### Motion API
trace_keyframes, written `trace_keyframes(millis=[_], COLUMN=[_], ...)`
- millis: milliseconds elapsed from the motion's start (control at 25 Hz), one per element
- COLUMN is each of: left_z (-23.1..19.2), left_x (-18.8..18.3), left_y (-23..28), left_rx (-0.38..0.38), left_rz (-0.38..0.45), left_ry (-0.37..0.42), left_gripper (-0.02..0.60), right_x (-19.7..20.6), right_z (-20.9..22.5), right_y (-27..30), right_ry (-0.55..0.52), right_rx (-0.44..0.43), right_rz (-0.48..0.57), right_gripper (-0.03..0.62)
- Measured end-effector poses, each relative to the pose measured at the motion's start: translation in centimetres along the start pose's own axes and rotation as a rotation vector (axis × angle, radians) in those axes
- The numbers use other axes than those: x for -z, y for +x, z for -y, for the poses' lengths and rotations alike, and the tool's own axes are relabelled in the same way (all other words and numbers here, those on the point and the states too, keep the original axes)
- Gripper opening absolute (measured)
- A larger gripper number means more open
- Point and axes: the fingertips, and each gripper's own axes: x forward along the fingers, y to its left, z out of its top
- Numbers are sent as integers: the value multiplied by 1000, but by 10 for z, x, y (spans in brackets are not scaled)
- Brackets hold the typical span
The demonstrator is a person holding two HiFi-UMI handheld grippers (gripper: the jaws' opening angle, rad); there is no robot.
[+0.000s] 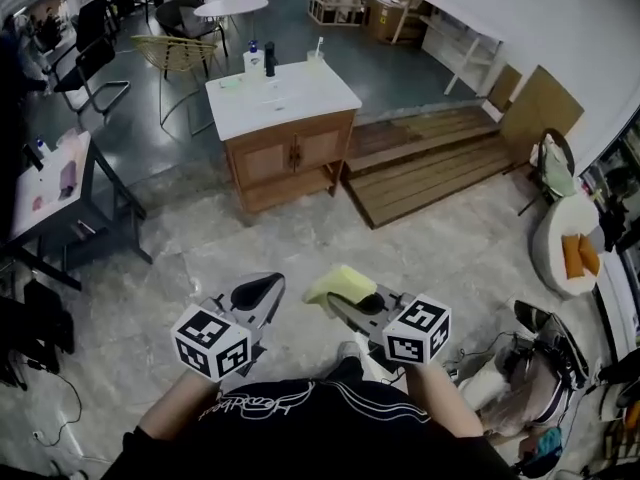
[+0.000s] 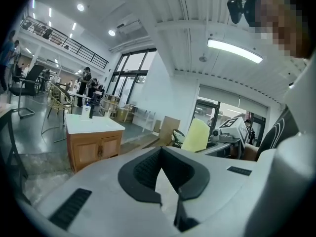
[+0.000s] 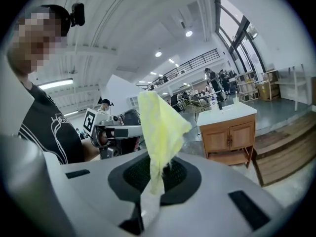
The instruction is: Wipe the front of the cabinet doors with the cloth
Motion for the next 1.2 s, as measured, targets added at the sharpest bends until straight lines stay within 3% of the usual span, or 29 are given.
trace_keyframes(millis=[520, 640, 920, 1200], left_z=[-2, 3, -2, -83], left_x=[7, 16, 23, 36], left_y=[231, 273, 322, 357], left_rx=[-55, -58, -61, -113], left_rz=[-109, -134, -164, -147], left_ry=[-39, -77, -106, -181], left_gripper=[6, 6, 6, 6], right_x=[6, 13, 20, 27], right_z=[214, 255, 317, 375], right_y=[-83, -100, -104, -39], right_ry=[88, 106, 181, 196], right_rx=[31, 36, 45, 30], right_rz=[-37, -62, -80, -152], right_gripper=[41, 41, 41, 41])
